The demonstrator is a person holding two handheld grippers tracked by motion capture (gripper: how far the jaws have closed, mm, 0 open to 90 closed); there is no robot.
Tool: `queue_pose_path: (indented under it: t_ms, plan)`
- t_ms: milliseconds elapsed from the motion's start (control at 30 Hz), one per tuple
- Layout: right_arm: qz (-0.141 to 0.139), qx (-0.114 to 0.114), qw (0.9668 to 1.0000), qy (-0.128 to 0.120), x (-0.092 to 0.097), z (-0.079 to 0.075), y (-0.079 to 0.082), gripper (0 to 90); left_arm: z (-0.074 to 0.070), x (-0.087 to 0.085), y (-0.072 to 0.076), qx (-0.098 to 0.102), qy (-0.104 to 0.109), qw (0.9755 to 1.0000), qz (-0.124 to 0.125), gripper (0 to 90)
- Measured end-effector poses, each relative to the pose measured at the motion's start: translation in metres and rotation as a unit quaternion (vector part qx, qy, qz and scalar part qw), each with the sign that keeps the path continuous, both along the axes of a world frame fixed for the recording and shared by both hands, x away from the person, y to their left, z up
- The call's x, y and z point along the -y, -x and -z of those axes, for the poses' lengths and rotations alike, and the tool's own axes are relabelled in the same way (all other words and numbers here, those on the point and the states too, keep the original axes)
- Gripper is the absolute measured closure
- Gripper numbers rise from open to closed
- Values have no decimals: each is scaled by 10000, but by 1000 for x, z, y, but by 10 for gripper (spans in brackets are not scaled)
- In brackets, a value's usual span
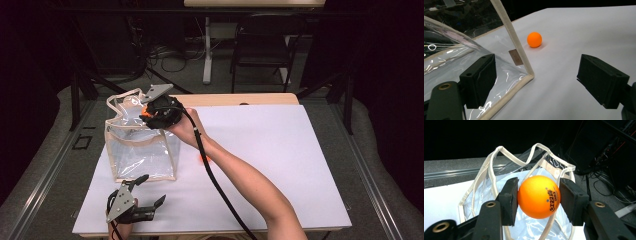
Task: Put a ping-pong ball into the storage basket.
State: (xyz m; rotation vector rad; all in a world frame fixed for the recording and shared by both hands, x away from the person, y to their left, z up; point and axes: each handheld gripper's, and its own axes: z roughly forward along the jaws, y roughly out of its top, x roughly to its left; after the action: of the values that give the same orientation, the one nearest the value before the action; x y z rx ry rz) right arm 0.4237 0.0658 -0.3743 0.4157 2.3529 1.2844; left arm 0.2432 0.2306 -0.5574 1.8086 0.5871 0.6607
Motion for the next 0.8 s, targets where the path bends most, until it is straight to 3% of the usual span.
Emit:
queue_pose_path:
  t_ms: [367,800]
  plan:
    - [51,27,9999,142,-8,1,-1,509,0,1,-1,-8,31,10000,54,157]
    - [243,-343,9989,189,-18,8,-15,507,-1,0,0,26,48,10000,64,157]
